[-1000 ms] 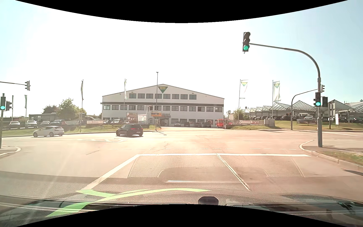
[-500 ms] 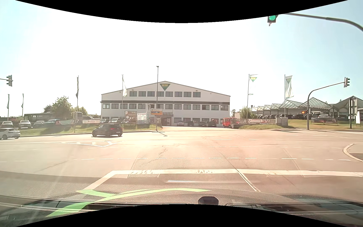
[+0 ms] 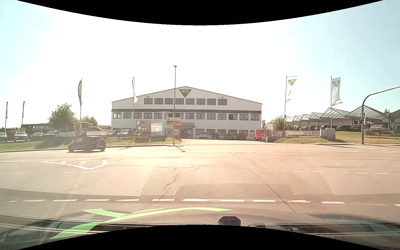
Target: Follow the waypoints while adhering to traffic rules and regulations
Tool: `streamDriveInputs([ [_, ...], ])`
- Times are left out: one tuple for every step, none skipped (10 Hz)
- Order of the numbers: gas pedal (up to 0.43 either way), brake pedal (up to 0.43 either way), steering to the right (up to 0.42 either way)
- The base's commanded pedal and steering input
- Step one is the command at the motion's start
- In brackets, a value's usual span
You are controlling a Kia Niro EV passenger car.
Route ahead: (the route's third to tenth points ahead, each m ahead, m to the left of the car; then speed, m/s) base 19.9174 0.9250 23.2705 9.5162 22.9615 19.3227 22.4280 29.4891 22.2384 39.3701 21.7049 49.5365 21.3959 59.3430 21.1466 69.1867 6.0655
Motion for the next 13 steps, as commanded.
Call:
streamDriveInputs([
  [0.028,0.0,-0.037],
  [0.028,0.0,-0.044],
  [0.039,0.0,-0.051],
  [0.039,0.0,-0.058],
  [0.039,0.0,-0.063],
  [0.039,0.0,-0.065],
  [0.047,0.0,-0.067],
  [0.047,0.0,-0.07],
  [0.059,0.0,-0.075],
  [0.059,0.0,-0.081],
  [0.059,0.0,-0.089],
  [0.059,0.0,-0.102],
  [0.059,0.0,-0.118],
])
